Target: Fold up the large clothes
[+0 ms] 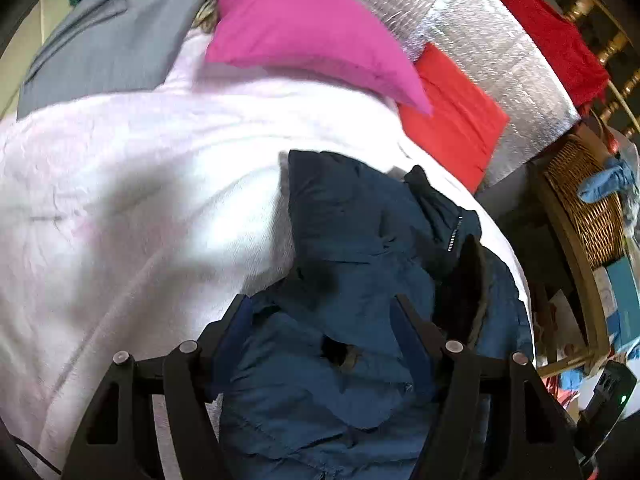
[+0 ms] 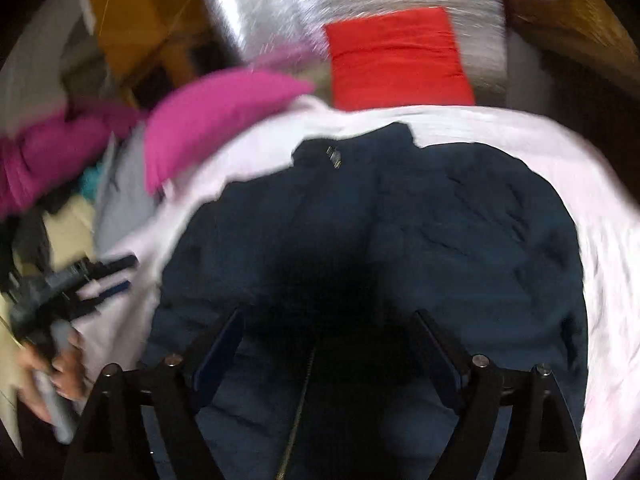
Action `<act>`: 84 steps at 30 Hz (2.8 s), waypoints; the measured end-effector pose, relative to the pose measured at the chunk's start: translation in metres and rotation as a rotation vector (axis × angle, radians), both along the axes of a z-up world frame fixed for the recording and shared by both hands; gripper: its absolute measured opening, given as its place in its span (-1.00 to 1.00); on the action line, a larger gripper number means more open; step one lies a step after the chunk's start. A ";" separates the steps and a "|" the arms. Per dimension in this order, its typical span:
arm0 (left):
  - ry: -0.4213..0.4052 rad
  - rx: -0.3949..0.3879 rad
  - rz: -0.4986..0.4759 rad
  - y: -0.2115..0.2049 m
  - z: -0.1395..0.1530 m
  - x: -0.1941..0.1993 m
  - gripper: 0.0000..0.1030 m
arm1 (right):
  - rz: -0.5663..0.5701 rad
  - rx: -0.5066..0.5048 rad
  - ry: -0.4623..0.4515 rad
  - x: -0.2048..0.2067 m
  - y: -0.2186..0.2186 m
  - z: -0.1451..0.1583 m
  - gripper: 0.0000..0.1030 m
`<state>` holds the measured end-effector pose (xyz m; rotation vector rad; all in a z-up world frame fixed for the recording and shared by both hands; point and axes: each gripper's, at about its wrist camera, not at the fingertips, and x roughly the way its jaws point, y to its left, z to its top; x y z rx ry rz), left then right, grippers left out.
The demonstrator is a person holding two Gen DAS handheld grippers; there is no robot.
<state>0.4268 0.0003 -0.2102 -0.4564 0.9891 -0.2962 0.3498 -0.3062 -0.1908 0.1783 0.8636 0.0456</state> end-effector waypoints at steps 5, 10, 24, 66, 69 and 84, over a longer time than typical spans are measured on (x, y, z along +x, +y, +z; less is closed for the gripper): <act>0.046 0.016 0.004 -0.002 -0.010 0.004 0.38 | 0.043 -0.338 -0.006 0.027 0.040 -0.006 0.73; 0.054 0.040 -0.015 -0.013 -0.014 0.008 0.38 | -0.050 -0.291 -0.085 0.037 0.018 0.012 0.23; 0.050 0.068 -0.019 -0.025 -0.015 0.011 0.38 | -0.513 0.839 -0.084 -0.020 -0.194 -0.057 0.49; 0.056 0.033 -0.010 -0.011 -0.026 0.040 0.37 | -0.527 0.679 0.005 -0.027 -0.263 -0.060 0.66; 0.068 0.019 -0.032 -0.015 -0.031 0.044 0.36 | -0.477 0.683 0.066 -0.009 -0.255 -0.071 0.66; 0.028 0.066 -0.067 -0.034 -0.033 0.044 -0.36 | -0.417 0.325 -0.058 0.005 -0.209 -0.030 -0.42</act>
